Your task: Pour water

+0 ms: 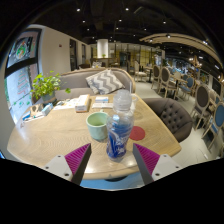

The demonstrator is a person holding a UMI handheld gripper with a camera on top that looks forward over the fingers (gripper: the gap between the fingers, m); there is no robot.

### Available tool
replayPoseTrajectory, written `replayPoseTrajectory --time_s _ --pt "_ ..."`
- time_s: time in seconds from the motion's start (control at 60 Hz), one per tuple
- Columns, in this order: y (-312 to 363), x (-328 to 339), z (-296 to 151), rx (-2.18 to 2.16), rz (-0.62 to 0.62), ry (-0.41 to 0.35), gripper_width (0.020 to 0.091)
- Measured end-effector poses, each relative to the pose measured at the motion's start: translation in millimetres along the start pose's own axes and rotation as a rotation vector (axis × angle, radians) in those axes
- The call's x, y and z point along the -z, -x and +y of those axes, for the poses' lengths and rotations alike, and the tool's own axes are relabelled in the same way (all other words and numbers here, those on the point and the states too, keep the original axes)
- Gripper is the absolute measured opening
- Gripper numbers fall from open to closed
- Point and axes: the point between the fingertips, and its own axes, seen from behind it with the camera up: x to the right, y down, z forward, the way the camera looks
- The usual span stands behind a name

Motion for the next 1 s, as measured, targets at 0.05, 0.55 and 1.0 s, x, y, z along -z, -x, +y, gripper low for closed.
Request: replayPoseTrajectory --time_s 0.05,0.55,1.0 --pt "-8.3 -21.4 -5.0 -0.010 -0.008 -0.013 0.0855" --pt "-11.5 -96.8 -25.7 0.006 -0.093 -0.099 0.0436" --pt "-61.8 -75.3 -103.0 0.324 0.220 -0.093 0.0356"
